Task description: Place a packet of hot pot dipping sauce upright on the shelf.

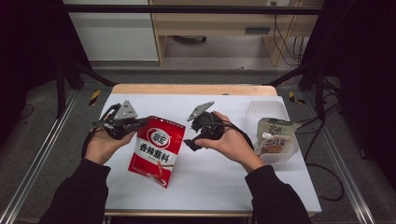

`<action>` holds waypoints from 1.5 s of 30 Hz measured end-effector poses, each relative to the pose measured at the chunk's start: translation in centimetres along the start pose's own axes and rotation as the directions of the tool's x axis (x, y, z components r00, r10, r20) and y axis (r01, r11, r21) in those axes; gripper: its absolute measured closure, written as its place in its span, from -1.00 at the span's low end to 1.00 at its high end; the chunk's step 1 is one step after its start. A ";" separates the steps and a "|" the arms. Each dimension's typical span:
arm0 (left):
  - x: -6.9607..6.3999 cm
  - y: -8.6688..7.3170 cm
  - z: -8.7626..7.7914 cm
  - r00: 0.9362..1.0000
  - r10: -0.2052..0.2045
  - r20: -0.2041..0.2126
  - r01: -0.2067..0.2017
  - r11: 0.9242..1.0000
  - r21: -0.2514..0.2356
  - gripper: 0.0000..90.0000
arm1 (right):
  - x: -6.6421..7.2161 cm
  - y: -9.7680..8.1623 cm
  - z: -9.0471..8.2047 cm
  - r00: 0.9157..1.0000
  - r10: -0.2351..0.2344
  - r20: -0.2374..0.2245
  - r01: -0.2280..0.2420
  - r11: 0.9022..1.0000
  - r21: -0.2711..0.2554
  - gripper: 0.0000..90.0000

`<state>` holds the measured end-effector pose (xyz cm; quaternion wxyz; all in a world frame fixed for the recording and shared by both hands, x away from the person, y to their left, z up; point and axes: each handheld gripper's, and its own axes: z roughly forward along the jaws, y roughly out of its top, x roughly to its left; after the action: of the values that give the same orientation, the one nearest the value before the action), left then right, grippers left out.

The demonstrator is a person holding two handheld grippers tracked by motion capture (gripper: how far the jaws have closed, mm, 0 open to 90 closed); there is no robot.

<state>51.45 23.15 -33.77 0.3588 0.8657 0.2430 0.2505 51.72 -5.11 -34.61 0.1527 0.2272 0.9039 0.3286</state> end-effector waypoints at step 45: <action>-1.4 1.3 -0.5 0.999 0.042 0.022 -0.041 0.999 -0.029 1.00 | 0.8 3.0 2.8 0.985 -0.045 -0.165 0.056 0.996 0.064 0.28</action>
<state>50.36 21.75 -32.86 0.3684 0.8682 0.2173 0.2515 53.18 -1.19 -34.82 0.0786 0.1816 0.9295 0.3112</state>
